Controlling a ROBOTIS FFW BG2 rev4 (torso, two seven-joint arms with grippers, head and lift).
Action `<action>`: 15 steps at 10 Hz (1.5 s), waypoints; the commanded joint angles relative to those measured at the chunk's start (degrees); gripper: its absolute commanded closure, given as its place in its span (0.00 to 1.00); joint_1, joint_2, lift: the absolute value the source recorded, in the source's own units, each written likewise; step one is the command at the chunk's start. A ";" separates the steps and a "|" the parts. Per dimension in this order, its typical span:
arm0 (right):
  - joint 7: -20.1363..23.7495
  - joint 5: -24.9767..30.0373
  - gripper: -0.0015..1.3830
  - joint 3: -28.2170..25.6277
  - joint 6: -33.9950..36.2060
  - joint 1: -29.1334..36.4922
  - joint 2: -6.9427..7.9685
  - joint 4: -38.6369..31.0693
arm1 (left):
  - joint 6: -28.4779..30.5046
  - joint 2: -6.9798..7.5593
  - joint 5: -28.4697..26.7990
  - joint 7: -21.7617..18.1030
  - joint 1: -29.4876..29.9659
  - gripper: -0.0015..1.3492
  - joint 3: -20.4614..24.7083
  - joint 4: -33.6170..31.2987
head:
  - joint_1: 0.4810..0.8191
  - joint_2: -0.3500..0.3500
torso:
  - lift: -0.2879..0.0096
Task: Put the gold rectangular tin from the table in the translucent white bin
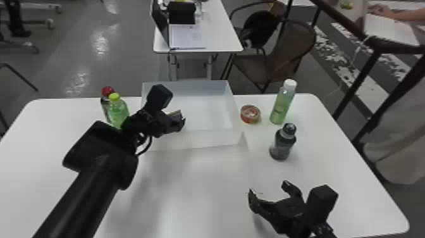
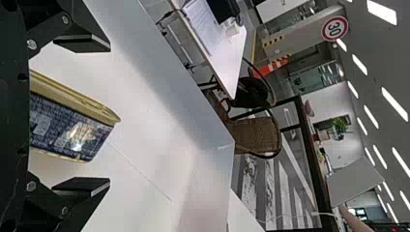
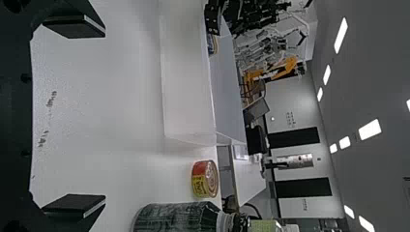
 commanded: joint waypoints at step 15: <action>-0.35 0.86 0.06 -0.44 1.08 2.29 -1.17 -3.28 | -21.50 -0.15 32.12 13.37 53.35 0.10 17.65 -40.39 | 0.63 0.69 | 0.66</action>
